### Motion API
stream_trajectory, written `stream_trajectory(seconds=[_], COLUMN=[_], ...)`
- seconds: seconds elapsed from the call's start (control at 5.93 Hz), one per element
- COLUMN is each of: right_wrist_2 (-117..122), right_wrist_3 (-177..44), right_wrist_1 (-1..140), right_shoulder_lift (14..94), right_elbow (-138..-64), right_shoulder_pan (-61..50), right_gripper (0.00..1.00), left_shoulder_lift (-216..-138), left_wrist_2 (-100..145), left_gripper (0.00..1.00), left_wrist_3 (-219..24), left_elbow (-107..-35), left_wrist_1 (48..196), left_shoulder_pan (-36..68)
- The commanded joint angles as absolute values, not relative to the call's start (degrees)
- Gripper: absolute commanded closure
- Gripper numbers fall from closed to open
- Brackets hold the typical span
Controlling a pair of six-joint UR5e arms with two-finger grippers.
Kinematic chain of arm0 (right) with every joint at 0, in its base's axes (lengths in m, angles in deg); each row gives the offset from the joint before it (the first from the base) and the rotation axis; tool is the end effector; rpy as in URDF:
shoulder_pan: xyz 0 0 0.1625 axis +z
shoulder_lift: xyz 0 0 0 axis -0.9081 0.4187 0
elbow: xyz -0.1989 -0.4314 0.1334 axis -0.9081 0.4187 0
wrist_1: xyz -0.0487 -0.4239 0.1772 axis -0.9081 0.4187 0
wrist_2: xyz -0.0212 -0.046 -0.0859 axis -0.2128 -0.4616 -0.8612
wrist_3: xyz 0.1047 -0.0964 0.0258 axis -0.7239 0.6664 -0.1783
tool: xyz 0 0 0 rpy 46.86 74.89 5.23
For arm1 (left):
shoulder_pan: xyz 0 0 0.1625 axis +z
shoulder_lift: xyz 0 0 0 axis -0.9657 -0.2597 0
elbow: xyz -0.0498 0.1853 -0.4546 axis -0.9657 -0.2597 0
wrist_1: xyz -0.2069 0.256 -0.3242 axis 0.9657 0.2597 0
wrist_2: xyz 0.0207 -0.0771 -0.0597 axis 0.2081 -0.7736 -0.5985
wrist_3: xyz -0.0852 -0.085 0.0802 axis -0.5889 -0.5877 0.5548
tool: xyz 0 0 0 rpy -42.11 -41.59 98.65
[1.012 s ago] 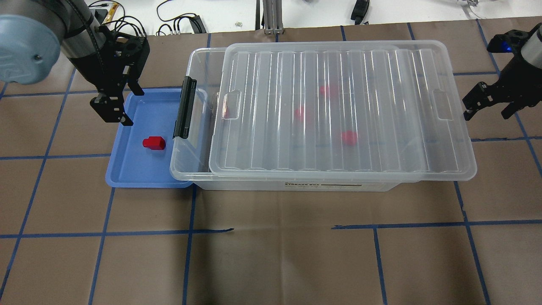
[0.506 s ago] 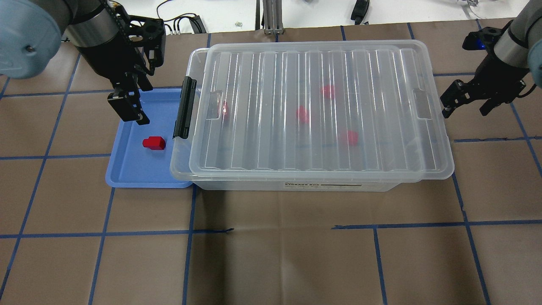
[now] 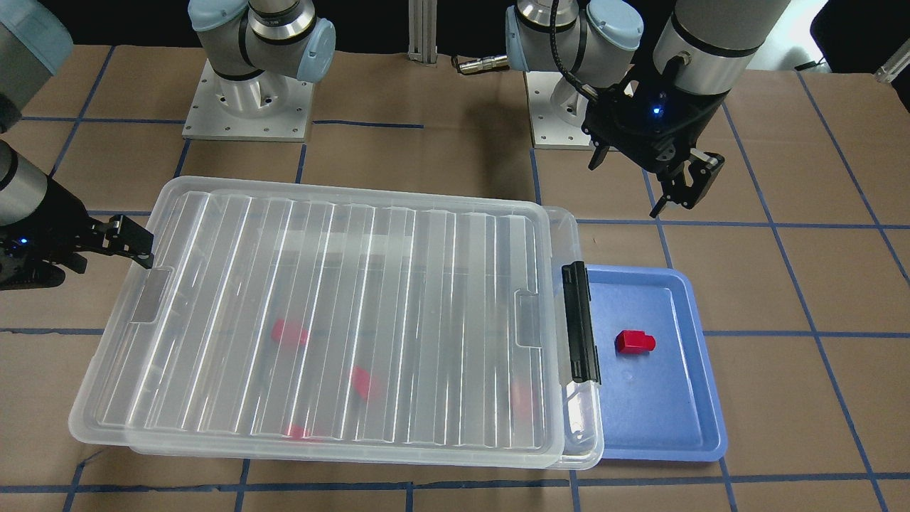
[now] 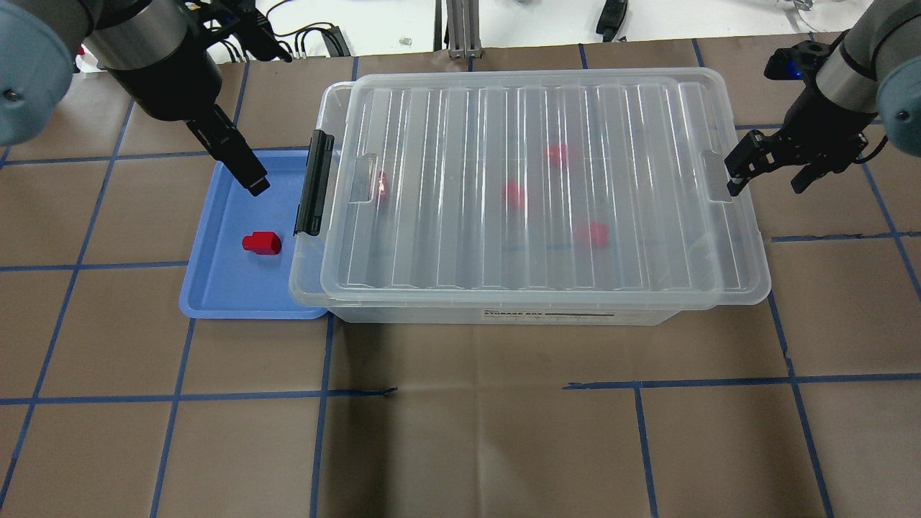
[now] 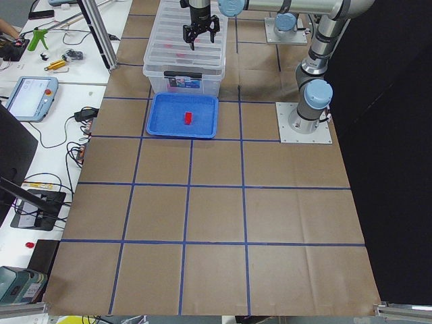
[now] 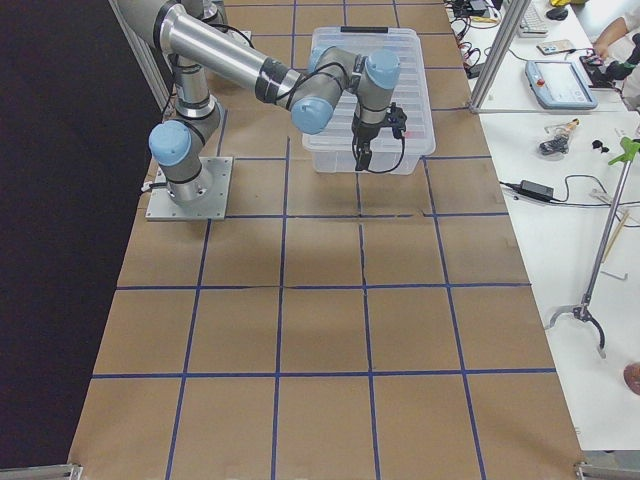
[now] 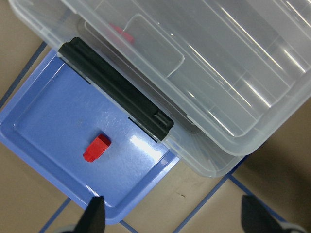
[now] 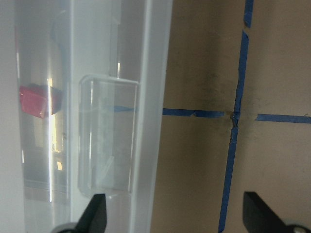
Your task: Place red block in blue tray from box
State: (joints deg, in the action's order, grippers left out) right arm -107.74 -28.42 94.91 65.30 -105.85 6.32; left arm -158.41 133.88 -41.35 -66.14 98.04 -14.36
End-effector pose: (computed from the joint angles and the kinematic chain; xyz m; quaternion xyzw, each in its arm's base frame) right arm -0.0525 -0.6013 0.3682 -0.0257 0.9984 0.0334 0.0380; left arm -0.1265 -0.5559 0.5322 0.3505 0.9366 -0.0052 0.0024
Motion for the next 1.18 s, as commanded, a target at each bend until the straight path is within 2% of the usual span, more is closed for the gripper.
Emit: stream_trajectory(seconds=[0.0, 0.51, 0.84, 1.01], right_wrist_2=[-107.3, -104.7, -107.6, -108.5], right_wrist_3=[-28.5, -31.1, -33.7, -42.7], right_wrist_1=[94.8, 94.7, 94.1, 90.3], right_shoulder_lift=[65.4, 67.5, 70.9, 71.3], right_elbow=[-106.1, -105.1, -102.6, -99.7], right_shoulder_pan=[6.7, 9.6, 12.2, 17.2], right_gripper=[0.0, 0.0, 0.0, 0.0], left_shoulder_lift=[-158.0, -154.8, -154.7, -154.8], left_wrist_2=[135.6, 135.9, 135.4, 135.1], left_gripper=[0.02, 0.01, 0.01, 0.01], left_wrist_3=[-62.4, -84.7, -85.6, -86.2], left_elbow=[-65.4, -66.6, -66.6, -66.7], left_wrist_1=[98.4, 103.0, 102.6, 102.5], left_shoulder_pan=[-14.3, -14.0, -13.9, -13.9])
